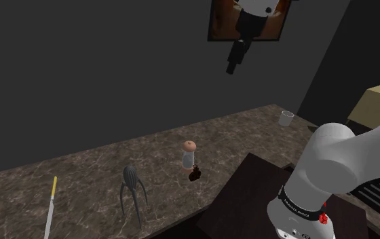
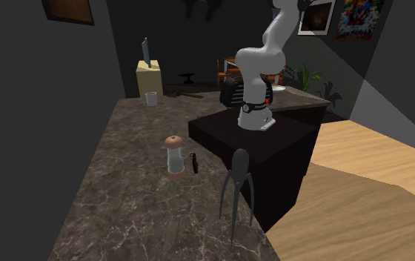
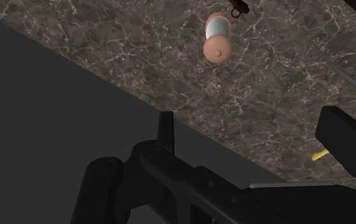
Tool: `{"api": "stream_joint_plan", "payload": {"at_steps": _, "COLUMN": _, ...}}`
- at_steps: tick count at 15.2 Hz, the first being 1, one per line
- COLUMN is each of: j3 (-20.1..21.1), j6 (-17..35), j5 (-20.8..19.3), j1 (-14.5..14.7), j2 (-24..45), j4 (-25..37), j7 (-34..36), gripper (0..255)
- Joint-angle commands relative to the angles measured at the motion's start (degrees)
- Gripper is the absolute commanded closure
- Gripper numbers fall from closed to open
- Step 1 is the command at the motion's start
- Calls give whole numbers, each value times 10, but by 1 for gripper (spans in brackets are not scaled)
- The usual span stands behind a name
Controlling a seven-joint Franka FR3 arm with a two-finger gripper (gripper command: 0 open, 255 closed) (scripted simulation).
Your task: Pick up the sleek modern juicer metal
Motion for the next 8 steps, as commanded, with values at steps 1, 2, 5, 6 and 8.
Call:
{"api": "stream_joint_plan", "payload": {"at_steps": 1, "j3": 0, "j6": 0, "j5": 0, "j1": 0, "j2": 0, "j4": 0, "j7": 0, "gripper": 0}}
{"api": "stream_joint_plan", "payload": {"at_steps": 2, "j3": 7, "j6": 11, "j5": 6, "j1": 3, "j2": 5, "j4": -9, "j7": 9, "gripper": 0}}
{"api": "stream_joint_plan", "payload": {"at_steps": 5, "j3": 30, "j6": 47, "j5": 24, "j1": 13, "j2": 26, "j4": -31, "j7": 35, "gripper": 0}}
{"api": "stream_joint_plan", "payload": {"at_steps": 6, "j3": 38, "j6": 59, "j5": 29, "j1": 17, "j2": 34, "j4": -37, "j7": 44, "gripper": 0}}
{"api": "stream_joint_plan", "payload": {"at_steps": 8, "j3": 54, "j6": 84, "j5": 40, "j1": 23, "j2": 51, "j4": -47, "j7": 61, "gripper": 0}}
